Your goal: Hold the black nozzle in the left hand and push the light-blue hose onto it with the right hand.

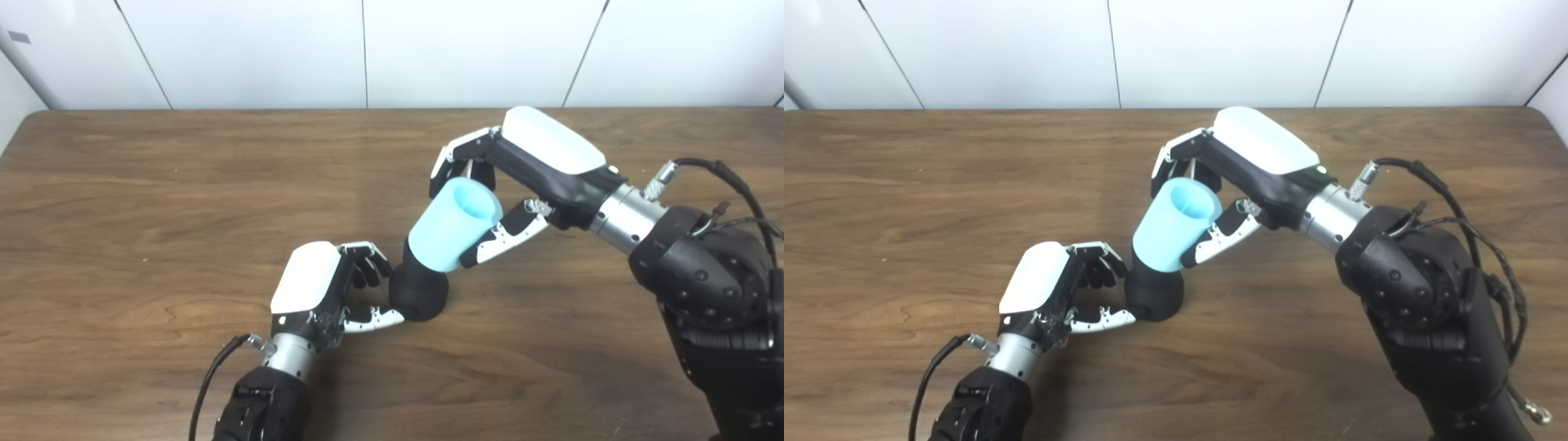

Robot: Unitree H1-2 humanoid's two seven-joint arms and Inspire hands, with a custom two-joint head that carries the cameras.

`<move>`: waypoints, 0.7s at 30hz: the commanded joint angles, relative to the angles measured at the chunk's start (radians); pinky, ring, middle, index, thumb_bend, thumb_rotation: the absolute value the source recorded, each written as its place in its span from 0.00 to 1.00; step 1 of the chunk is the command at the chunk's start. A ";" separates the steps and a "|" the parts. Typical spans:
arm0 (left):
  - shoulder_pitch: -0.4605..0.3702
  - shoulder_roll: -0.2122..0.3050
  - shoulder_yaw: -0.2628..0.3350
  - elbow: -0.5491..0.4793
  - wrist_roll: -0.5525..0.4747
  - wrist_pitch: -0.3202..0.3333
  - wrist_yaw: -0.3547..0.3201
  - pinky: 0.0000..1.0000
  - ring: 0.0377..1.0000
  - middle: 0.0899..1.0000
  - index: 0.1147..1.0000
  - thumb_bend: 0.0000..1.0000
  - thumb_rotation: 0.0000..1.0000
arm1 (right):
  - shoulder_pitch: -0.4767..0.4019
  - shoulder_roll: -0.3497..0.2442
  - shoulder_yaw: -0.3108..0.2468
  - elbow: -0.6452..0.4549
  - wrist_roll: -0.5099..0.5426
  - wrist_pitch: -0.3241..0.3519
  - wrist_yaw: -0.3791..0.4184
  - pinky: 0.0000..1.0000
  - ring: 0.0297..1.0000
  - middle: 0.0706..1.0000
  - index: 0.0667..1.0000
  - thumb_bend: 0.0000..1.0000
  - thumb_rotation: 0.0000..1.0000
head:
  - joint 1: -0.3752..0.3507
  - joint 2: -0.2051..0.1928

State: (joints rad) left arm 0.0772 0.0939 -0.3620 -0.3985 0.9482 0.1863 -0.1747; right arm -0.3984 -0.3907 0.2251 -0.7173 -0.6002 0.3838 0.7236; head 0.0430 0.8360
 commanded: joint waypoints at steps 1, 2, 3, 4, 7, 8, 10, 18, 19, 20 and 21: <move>0.000 -0.001 -0.001 -0.015 0.014 0.001 -0.007 0.45 0.44 0.42 0.43 0.50 0.00 | -0.041 -0.016 -0.017 -0.013 -0.012 -0.023 -0.026 0.36 0.37 0.47 0.47 0.52 0.00 | -0.001 0.001; 0.001 -0.002 0.000 -0.018 0.014 0.003 -0.008 0.44 0.44 0.42 0.44 0.50 0.00 | -0.044 -0.015 -0.024 -0.016 -0.012 -0.018 -0.029 0.36 0.38 0.47 0.47 0.52 0.00 | -0.001 0.001; 0.001 -0.002 0.000 -0.019 0.015 0.004 -0.009 0.44 0.43 0.42 0.44 0.50 0.00 | -0.047 -0.014 -0.029 -0.018 -0.012 -0.016 -0.032 0.34 0.38 0.47 0.47 0.51 0.00 | -0.002 0.000; 0.001 0.000 -0.001 -0.025 0.028 0.006 -0.010 0.44 0.43 0.42 0.44 0.50 0.00 | -0.051 -0.015 -0.038 -0.019 -0.010 -0.021 -0.040 0.33 0.39 0.47 0.47 0.50 0.00 | -0.002 0.000; -0.004 0.004 -0.001 -0.042 0.060 -0.002 -0.002 0.47 0.42 0.44 0.44 0.50 0.00 | -0.062 -0.019 -0.056 -0.020 -0.013 -0.032 -0.052 0.34 0.38 0.46 0.48 0.50 0.00 | -0.002 0.000; -0.009 0.004 0.000 -0.055 0.082 0.001 -0.007 0.47 0.48 0.45 0.43 0.51 0.00 | -0.067 -0.019 -0.060 -0.025 -0.019 -0.023 -0.049 0.35 0.37 0.46 0.48 0.50 0.00 | -0.002 0.000; -0.023 -0.002 0.006 -0.092 0.123 0.019 -0.043 0.49 0.56 0.58 0.43 0.52 0.05 | -0.078 -0.020 -0.070 -0.032 -0.026 -0.007 -0.044 0.35 0.37 0.46 0.48 0.50 0.00 | 0.004 -0.001; -0.082 -0.036 0.040 -0.181 0.185 0.058 -0.173 0.60 0.69 0.70 0.67 0.99 0.26 | -0.094 -0.040 -0.104 -0.012 -0.008 -0.018 -0.050 0.38 0.38 0.47 0.47 0.50 0.00 | 0.005 -0.002; -0.087 -0.039 0.042 -0.185 0.190 0.058 -0.181 0.63 0.71 0.71 0.69 1.00 0.28 | -0.096 -0.041 -0.107 -0.009 -0.009 -0.012 -0.048 0.39 0.38 0.47 0.47 0.50 0.00 | 0.006 -0.003; -0.091 -0.043 0.044 -0.190 0.193 0.057 -0.187 0.66 0.72 0.72 0.70 1.00 0.30 | -0.096 -0.041 -0.110 -0.007 -0.008 -0.008 -0.047 0.40 0.39 0.47 0.47 0.50 0.00 | 0.006 -0.003; -0.093 -0.045 0.046 -0.192 0.195 0.055 -0.192 0.67 0.73 0.72 0.70 1.00 0.30 | -0.096 -0.041 -0.112 -0.005 -0.008 -0.005 -0.046 0.41 0.39 0.47 0.47 0.50 0.00 | 0.006 -0.003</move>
State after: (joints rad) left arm 0.0048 0.0569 -0.3184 -0.5452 1.1300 0.2520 -0.3699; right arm -0.4540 -0.4122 0.1351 -0.7166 -0.6121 0.3850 0.7036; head 0.0476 0.8330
